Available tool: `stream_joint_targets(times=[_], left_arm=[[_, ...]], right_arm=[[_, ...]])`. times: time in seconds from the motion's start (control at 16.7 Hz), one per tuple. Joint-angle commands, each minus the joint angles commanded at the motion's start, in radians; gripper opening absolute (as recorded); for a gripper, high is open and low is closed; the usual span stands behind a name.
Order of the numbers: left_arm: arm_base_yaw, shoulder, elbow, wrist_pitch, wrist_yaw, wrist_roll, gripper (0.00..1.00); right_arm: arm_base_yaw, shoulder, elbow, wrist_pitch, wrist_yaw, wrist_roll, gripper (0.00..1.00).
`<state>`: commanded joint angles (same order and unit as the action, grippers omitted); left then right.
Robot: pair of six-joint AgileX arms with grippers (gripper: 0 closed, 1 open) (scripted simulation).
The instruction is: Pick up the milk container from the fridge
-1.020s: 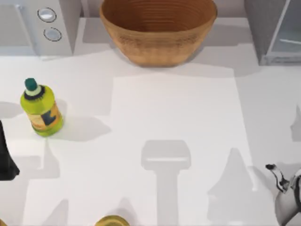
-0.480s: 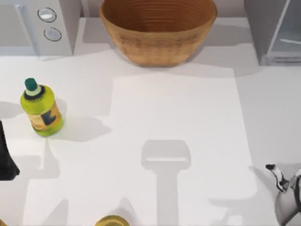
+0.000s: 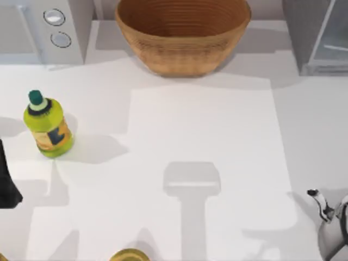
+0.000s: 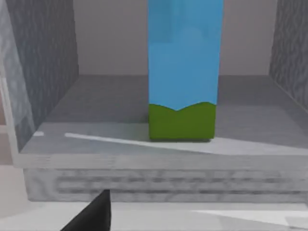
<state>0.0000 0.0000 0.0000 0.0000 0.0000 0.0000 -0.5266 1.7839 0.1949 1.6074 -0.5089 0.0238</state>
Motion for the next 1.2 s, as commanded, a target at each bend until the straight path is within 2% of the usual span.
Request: stream_joint_targets(times=[0.24,0.78,0.96,1.2], left_arm=[[0.0,0.0,0.0,0.0,0.0,0.0,1.0],[0.0,0.0,0.0,0.0,0.0,0.0,1.0],[0.0,0.0,0.0,0.0,0.0,0.0,1.0],[0.0,0.0,0.0,0.0,0.0,0.0,1.0]], right_arm=[[0.047,0.095,0.15,-0.074,0.056,-0.009,1.0],[0.244,0.375,0.781,-0.408,0.262,-0.015,1.0],[0.28,0.405,0.857,-0.467,0.297,-0.016,1.0],[0.277,0.401,0.858,-0.468,0.297,-0.015,1.0]])
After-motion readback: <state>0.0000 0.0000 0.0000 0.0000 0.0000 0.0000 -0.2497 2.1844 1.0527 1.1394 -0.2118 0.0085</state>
